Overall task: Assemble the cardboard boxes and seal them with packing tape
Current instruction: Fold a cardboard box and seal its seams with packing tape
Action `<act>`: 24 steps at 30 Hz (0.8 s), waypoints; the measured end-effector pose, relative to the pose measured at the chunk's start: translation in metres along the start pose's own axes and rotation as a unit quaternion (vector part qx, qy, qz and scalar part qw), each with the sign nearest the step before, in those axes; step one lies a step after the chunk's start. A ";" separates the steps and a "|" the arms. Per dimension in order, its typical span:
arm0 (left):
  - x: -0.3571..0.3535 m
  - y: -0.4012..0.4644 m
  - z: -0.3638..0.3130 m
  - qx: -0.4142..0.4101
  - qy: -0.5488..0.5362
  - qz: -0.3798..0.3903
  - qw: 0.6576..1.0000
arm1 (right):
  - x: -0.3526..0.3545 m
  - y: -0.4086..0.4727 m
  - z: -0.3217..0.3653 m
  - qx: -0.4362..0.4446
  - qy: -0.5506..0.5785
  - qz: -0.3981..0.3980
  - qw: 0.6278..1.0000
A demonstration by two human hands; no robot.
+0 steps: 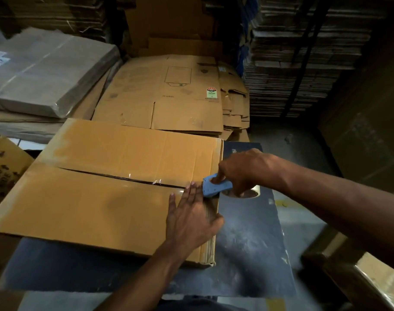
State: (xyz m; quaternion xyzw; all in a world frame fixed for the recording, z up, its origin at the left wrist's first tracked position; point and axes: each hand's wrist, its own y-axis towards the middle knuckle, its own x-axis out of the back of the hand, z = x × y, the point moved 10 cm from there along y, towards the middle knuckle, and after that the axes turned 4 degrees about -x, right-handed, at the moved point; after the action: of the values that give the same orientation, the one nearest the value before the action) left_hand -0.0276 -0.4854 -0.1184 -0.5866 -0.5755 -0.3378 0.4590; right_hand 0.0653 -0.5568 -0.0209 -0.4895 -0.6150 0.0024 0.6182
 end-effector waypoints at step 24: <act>-0.002 0.002 -0.001 -0.014 0.027 0.006 1.000 | -0.066 -0.063 -0.078 -0.077 0.080 0.035 0.993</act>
State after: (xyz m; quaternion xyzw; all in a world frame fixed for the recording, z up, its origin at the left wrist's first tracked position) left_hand -0.0256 -0.4864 -0.1203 -0.5872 -0.5542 -0.3590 0.4682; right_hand 0.0712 -0.6767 -0.0141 -0.5554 -0.5445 -0.0628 0.6254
